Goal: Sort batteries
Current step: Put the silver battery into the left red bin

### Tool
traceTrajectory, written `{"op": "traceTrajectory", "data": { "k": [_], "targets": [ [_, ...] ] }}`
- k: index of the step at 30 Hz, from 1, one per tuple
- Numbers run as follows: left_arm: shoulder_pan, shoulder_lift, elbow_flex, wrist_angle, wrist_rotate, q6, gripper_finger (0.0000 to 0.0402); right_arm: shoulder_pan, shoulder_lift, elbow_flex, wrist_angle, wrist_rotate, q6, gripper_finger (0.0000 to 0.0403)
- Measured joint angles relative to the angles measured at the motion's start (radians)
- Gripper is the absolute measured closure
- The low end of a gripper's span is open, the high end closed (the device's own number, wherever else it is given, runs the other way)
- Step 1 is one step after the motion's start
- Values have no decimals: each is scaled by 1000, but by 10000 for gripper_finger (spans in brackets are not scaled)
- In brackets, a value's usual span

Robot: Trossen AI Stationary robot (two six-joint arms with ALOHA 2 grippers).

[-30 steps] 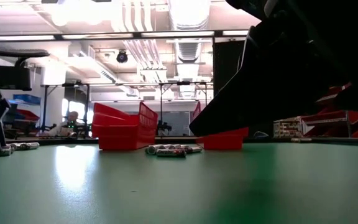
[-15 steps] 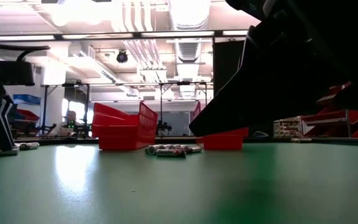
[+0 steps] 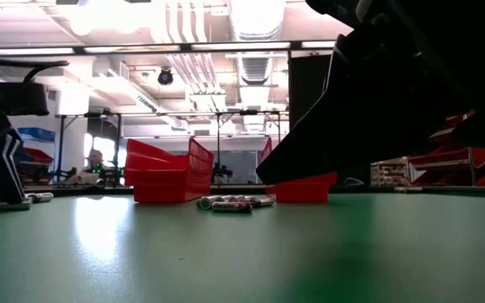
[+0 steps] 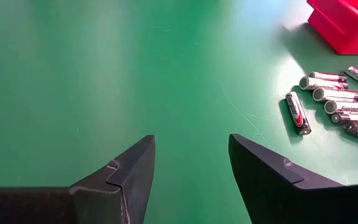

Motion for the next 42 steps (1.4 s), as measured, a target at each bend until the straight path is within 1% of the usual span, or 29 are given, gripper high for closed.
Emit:
{"op": "traceTrajectory", "data": {
  "k": [9, 15, 25, 30, 34, 42],
  "targets": [
    [0, 0, 0, 20, -8, 36, 356, 0, 0, 0, 0, 0, 9, 204],
    [0, 0, 0, 22, -30, 65, 346, 0, 0, 0, 0, 0, 11, 204],
    [0, 0, -10, 31, -39, 65, 343, 0, 0, 0, 0, 0, 14, 204],
    [0, -1, -30, 68, -48, 79, 343, 0, 0, 0, 0, 0, 15, 204],
    [0, -1, -51, 76, -47, 50, 343, 0, 0, 0, 0, 0, 15, 204],
    [0, -3, -64, 92, -47, 52, 352, 0, 0, 0, 0, 0, 15, 204]
  ]
}}
